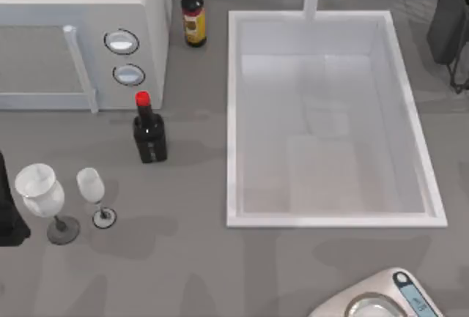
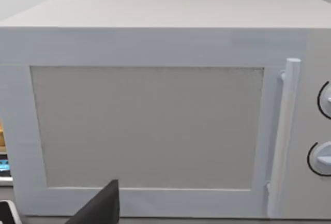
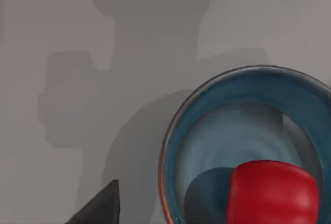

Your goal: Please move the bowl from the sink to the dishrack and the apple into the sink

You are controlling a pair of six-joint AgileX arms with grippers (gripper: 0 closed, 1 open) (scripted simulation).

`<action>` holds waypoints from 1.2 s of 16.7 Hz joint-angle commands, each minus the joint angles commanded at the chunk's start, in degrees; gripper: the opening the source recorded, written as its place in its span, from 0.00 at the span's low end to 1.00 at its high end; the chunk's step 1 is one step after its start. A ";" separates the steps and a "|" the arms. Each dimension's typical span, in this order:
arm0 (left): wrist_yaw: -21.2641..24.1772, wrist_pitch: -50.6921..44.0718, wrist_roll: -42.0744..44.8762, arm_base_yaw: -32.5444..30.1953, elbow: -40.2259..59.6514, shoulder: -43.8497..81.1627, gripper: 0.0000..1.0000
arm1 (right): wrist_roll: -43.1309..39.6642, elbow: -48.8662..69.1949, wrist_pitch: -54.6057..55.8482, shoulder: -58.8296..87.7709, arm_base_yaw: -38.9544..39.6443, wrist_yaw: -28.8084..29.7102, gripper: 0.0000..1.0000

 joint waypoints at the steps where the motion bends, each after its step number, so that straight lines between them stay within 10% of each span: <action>1: 0.00 0.00 0.00 0.00 0.00 0.00 1.00 | -1.11 3.73 -3.17 5.29 -1.17 0.02 1.00; 10: 0.00 0.00 0.00 0.00 0.00 0.00 1.00 | -8.18 27.84 -23.60 38.18 -8.71 0.08 1.00; 20: 0.00 0.00 0.00 0.00 0.00 0.00 1.00 | -8.61 27.81 -23.08 41.54 -9.00 0.08 1.00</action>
